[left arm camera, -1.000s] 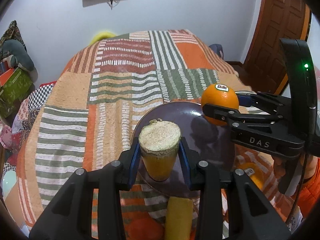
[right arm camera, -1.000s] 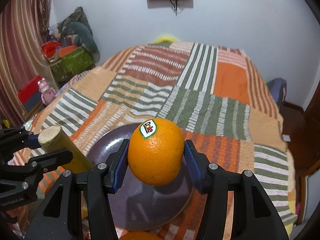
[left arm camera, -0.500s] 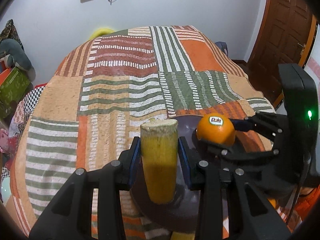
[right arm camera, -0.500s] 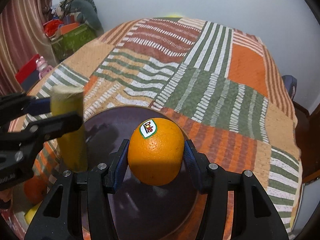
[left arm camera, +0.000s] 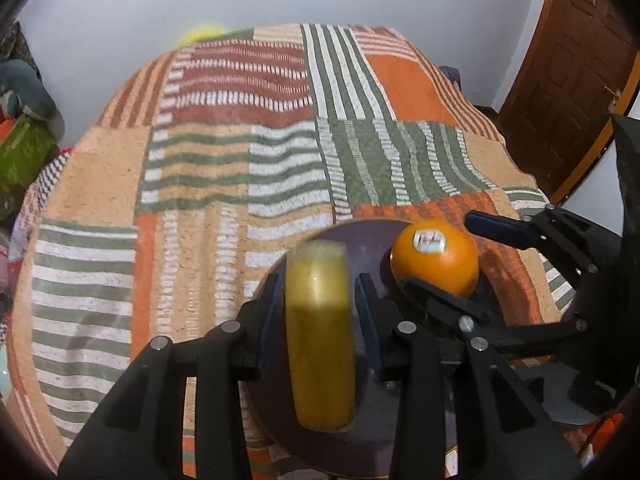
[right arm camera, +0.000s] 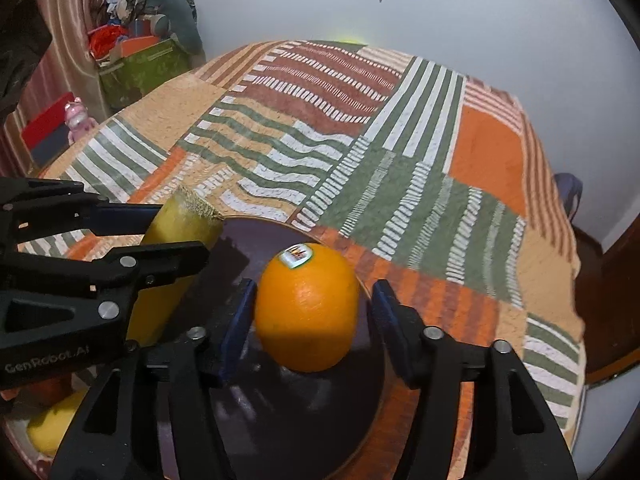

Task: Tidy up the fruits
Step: 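Carry both onto the purple plate and open both tools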

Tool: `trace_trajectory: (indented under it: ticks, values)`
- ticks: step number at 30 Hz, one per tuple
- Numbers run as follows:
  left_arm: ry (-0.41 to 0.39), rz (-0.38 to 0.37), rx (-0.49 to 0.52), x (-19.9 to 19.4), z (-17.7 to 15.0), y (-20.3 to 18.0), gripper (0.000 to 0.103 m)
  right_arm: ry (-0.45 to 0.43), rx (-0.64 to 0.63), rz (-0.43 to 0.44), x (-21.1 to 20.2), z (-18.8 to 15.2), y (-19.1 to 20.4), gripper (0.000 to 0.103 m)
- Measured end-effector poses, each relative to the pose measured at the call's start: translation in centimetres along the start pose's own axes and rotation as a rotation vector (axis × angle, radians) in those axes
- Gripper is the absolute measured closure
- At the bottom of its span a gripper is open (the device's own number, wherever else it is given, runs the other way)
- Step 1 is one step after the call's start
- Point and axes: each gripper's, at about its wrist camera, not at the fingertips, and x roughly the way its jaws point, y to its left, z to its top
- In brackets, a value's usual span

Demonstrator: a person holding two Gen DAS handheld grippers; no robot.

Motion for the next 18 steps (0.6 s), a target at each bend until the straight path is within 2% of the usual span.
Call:
trace_trajectory:
  ticks: [2, 7, 9, 11, 15, 17, 18]
  values:
    - [-0.016, 0.014, 0.016, -0.7, 0.1, -0.3, 0.066, -0.017, 0.004, -0.002, -0.6, 0.0, 0.0, 0.031]
    - [-0.046, 0.013, 0.013, -3.1, -0.3, -0.6, 0.064, -0.062, 0.024, -0.014, -3.3, 0.0, 0.0, 0.031]
    - [-0.073, 0.018, 0.017, -4.5, -0.6, -0.7, 0.058, -0.083, 0.032, -0.021, -4.5, -0.1, 0.1, 0.031]
    - [-0.121, 0.024, 0.021, -6.6, -1.1, -0.9, 0.047, -0.103, 0.042, -0.021, -5.9, -0.3, 0.2, 0.030]
    - [-0.191, 0.033, 0.026, -10.6, -2.3, -1.1, 0.035, -0.144, 0.057, -0.029, -9.0, -1.0, 0.6, 0.029]
    - [-0.219, 0.033, 0.024, -12.5, -3.0, -1.2, 0.024, -0.160, 0.067, -0.028, -10.2, -1.5, 0.9, 0.026]
    - [-0.238, 0.036, 0.024, -13.5, -3.4, -1.2, 0.023, -0.169, 0.071, -0.029, -10.8, -1.7, 1.0, 0.026]
